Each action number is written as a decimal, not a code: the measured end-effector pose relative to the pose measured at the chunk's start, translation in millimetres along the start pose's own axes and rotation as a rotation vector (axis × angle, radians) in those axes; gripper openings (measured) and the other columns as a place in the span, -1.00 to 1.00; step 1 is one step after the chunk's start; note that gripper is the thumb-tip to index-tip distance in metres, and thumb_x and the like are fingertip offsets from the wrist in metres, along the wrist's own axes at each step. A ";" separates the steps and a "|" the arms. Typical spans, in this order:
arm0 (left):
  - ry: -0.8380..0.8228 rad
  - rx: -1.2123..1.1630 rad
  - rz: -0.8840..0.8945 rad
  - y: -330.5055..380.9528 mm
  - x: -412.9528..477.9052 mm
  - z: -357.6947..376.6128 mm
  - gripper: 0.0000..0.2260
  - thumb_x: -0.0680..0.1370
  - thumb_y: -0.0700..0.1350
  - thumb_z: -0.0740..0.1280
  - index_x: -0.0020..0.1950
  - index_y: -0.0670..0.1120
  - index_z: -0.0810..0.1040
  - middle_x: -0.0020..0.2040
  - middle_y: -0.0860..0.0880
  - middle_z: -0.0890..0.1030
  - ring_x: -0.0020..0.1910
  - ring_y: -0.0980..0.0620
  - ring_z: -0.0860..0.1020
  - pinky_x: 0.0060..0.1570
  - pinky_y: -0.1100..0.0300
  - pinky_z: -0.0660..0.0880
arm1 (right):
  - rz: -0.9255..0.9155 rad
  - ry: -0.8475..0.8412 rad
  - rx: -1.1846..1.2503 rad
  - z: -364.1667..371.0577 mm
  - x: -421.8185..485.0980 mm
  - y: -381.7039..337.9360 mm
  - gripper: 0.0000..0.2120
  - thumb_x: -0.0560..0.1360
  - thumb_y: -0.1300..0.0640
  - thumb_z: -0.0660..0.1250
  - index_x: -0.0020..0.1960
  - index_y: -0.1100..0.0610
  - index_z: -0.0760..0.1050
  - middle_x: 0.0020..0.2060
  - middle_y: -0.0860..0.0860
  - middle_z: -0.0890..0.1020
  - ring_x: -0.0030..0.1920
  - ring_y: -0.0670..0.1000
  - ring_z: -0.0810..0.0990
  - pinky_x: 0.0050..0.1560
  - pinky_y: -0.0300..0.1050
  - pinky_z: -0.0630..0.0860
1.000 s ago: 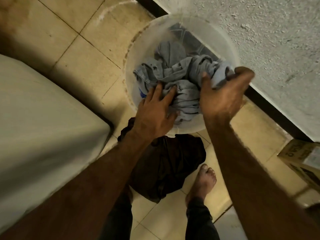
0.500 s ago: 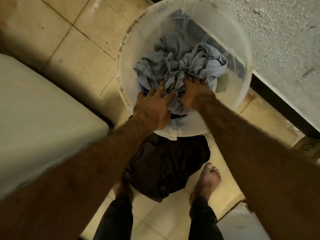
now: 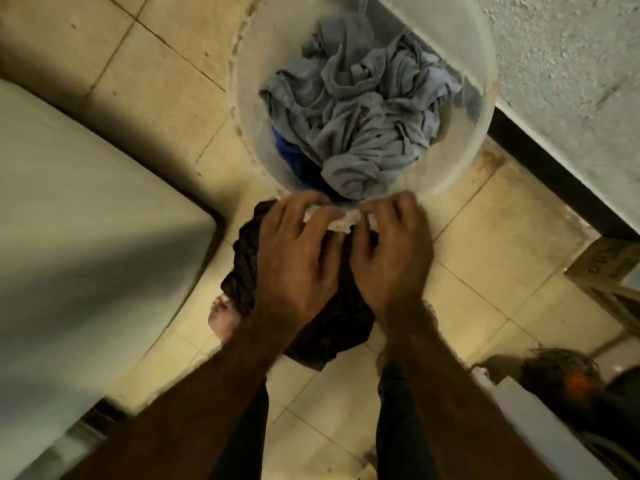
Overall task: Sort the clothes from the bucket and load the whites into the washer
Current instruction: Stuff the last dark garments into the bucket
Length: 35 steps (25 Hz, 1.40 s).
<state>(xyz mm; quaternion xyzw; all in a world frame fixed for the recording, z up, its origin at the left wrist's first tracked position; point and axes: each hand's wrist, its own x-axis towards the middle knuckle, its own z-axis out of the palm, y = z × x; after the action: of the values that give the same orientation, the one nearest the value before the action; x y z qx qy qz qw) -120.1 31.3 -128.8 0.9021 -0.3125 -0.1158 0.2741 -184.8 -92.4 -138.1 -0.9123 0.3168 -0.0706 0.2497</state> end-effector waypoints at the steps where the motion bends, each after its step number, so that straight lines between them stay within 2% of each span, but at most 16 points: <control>1: 0.007 -0.020 -0.010 -2.9 -24.2 4.7 -0.83 0.60 -0.06 0.33 0.16 -0.05 0.57 0.20 -0.05 0.56 0.21 -0.04 0.50 0.24 -0.01 0.44 | 0.013 -0.043 0.045 4.9 -24.1 6.1 -0.86 0.58 0.08 0.30 0.00 0.13 0.58 -0.06 0.07 0.56 -0.09 0.01 0.49 -0.11 -0.19 0.31; 4: -0.209 -0.073 -0.234 -30.0 -88.2 33.1 -0.84 0.58 -0.05 0.36 0.14 -0.03 0.54 0.13 -0.01 0.53 0.08 0.03 0.51 0.08 0.06 0.52 | 0.144 -0.411 0.050 32.7 -85.7 40.2 -0.84 0.62 0.08 0.25 0.08 0.12 0.57 0.01 0.04 0.56 -0.04 0.01 0.56 -0.10 -0.16 0.47; 7: -0.336 -0.046 -0.744 -77.3 -128.9 65.9 -0.58 0.52 0.00 0.44 0.33 -0.08 0.49 0.32 -0.13 0.48 0.27 -0.14 0.51 0.26 0.01 0.49 | 0.321 -0.911 -0.002 61.5 -119.9 72.6 -0.73 0.65 0.04 0.23 0.30 0.09 0.53 0.22 0.07 0.53 0.19 0.10 0.57 0.21 0.03 0.55; 10: -0.341 -0.118 -1.060 -112.7 -142.8 92.5 -0.21 0.45 0.05 0.52 0.57 -0.05 0.21 0.50 -0.15 0.37 0.48 -0.21 0.35 0.47 -0.04 0.29 | 0.378 -1.162 -0.036 82.0 -132.4 81.4 -0.64 0.64 0.00 0.27 0.39 0.09 0.48 0.29 0.12 0.53 0.28 0.17 0.54 0.34 0.08 0.48; 12: -0.362 -0.370 -1.228 -118.0 -135.5 112.8 -0.16 0.44 0.04 0.53 0.59 0.01 0.15 0.49 -0.17 0.40 0.47 -0.24 0.37 0.48 -0.03 0.24 | 0.408 -1.165 -0.025 89.2 -133.5 78.9 -0.64 0.61 -0.02 0.30 0.36 0.09 0.50 0.26 0.12 0.57 0.28 0.17 0.55 0.33 0.09 0.49; 14: -0.457 -0.501 -1.308 -111.4 -125.4 134.4 -0.34 0.47 -0.03 0.52 0.51 -0.06 0.34 0.37 -0.26 0.52 0.35 -0.32 0.49 0.38 -0.17 0.44 | 0.442 -1.115 0.016 93.8 -128.7 75.6 -0.66 0.60 -0.02 0.32 0.32 0.09 0.51 0.22 0.10 0.60 0.25 0.17 0.57 0.30 0.07 0.51; 17: -0.609 -0.213 -1.148 -97.6 -119.9 151.3 -0.68 0.52 0.00 0.46 0.22 -0.10 0.60 0.19 -0.16 0.63 0.19 -0.21 0.59 0.18 0.05 0.56 | 0.523 -1.050 0.105 101.2 -119.6 71.4 -0.69 0.60 -0.03 0.33 0.28 0.07 0.51 0.17 0.09 0.62 0.21 0.15 0.58 0.28 0.04 0.52; 20: -0.600 0.039 -0.862 -75.9 -119.8 137.6 -0.85 0.54 0.03 0.35 -0.05 -0.05 0.56 0.11 -0.12 0.57 0.11 -0.16 0.55 0.09 0.02 0.55 | 0.671 -0.942 0.205 108.7 -111.9 72.0 -0.60 0.58 -0.11 0.34 0.33 0.07 0.50 0.22 0.08 0.61 0.25 0.15 0.57 0.21 -0.05 0.49; 22: -0.581 -0.062 -0.737 -54.2 -127.1 124.8 -0.84 0.56 -0.01 0.28 0.01 -0.08 0.56 0.04 -0.09 0.59 -0.01 -0.09 0.58 0.01 0.00 0.57 | 0.800 -0.841 0.347 108.8 -108.6 71.3 -0.47 0.54 -0.23 0.36 0.38 0.06 0.48 0.24 0.04 0.60 0.25 0.10 0.57 0.11 -0.12 0.42; 24: -0.568 -0.316 -0.723 -25.1 -138.8 104.5 -0.89 0.58 -0.05 0.24 -0.03 -0.03 0.53 -0.21 0.03 0.60 -0.26 0.08 0.60 -0.22 0.15 0.53 | 0.856 -0.825 0.497 103.1 -103.3 64.0 -0.26 0.42 -0.32 0.44 0.46 0.03 0.40 0.31 0.00 0.56 0.26 0.04 0.54 0.17 -0.12 0.44; 27: -0.482 -0.496 -0.624 13.8 -159.6 68.7 -0.91 0.52 -0.02 0.21 -0.18 0.10 0.45 -0.39 0.19 0.47 -0.43 0.21 0.46 -0.39 0.39 0.33 | 0.835 -0.898 0.478 90.3 -99.6 55.0 -0.11 0.34 -0.12 0.60 0.55 0.02 0.28 0.36 0.04 0.53 0.32 0.12 0.52 0.27 -0.11 0.44; 29: -0.409 -0.610 -0.612 32.3 -165.7 47.8 -0.89 0.52 -0.04 0.22 -0.17 0.17 0.44 -0.39 0.20 0.48 -0.44 0.22 0.45 -0.41 0.44 0.29 | 0.801 -0.953 0.345 77.4 -97.6 52.9 -0.36 0.38 0.08 0.54 0.42 0.06 0.42 0.23 0.08 0.60 0.22 0.16 0.58 0.19 -0.08 0.52; 31: -0.329 -0.744 -0.702 45.3 -162.1 34.1 -0.91 0.57 -0.05 0.25 -0.11 0.13 0.47 -0.35 0.19 0.52 -0.39 0.23 0.48 -0.39 0.41 0.35 | 0.729 -0.968 0.229 55.4 -92.4 49.0 -0.87 0.41 0.14 0.41 -0.04 0.08 0.57 -0.11 0.07 0.65 -0.03 0.15 0.64 -0.11 -0.10 0.56; 32: -0.280 -0.798 -0.783 50.5 -156.4 29.0 -0.93 0.61 -0.02 0.27 -0.07 0.09 0.49 -0.32 0.18 0.55 -0.36 0.24 0.51 -0.38 0.40 0.39 | 0.687 -0.925 0.214 40.3 -89.1 45.2 -0.94 0.42 0.15 0.36 -0.22 0.08 0.52 -0.26 0.04 0.61 -0.15 0.14 0.62 -0.27 -0.13 0.48; 33: -0.227 -0.821 -0.877 54.8 -149.4 24.6 -0.90 0.64 0.03 0.27 -0.04 0.05 0.52 -0.30 0.17 0.57 -0.33 0.25 0.53 -0.36 0.40 0.42 | 0.648 -0.831 0.228 24.5 -86.7 40.9 -0.86 0.43 0.15 0.33 -0.31 0.09 0.48 -0.34 0.01 0.56 -0.22 0.11 0.59 -0.34 -0.15 0.40; 35: -0.134 -0.823 -1.061 56.2 -136.4 13.6 -0.86 0.63 0.10 0.26 0.03 0.06 0.53 -0.24 0.14 0.61 -0.29 0.23 0.57 -0.31 0.33 0.52 | 0.566 -0.601 0.284 -9.5 -81.4 28.6 -0.89 0.43 0.14 0.31 -0.27 0.09 0.54 -0.31 -0.09 0.58 -0.24 0.00 0.58 -0.31 -0.16 0.40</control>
<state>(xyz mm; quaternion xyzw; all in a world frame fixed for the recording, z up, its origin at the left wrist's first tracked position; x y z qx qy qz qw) -259.5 74.4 -103.0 0.7464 0.2263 -0.4002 0.4812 -267.3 -65.7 -141.8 -0.7260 0.4548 0.2266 0.4634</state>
